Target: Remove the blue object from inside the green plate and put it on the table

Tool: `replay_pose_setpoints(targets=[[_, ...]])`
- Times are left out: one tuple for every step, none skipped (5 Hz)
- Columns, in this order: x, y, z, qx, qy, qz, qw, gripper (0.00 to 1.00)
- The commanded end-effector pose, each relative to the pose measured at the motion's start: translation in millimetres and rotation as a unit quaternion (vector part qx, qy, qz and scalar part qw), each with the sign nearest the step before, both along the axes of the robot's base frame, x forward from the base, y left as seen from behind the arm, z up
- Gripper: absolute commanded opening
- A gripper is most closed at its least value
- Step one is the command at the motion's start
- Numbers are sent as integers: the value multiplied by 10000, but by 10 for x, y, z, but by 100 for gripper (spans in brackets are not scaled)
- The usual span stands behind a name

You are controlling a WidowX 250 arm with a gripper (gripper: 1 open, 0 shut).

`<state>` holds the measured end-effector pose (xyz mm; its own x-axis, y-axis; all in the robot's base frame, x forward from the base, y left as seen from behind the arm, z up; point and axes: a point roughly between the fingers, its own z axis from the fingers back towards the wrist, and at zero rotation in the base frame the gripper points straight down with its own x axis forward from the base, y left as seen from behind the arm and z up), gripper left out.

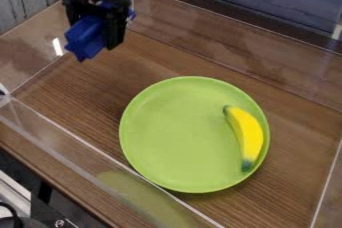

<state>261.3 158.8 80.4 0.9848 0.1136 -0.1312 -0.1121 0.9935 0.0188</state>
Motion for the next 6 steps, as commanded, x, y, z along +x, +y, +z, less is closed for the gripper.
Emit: replay_pose_setpoints(targets=[[116, 246, 45, 178, -300, -186, 9992, 0], [115, 169, -63, 122, -283, -121, 9995, 0], [121, 71, -127, 33, -272, -58, 9996, 0], [113, 107, -273, -44, -255, 19, 9997, 100], [86, 137, -364, -105, -286, 122, 9995, 100], [158, 131, -236, -194, -313, 435, 9984, 100]])
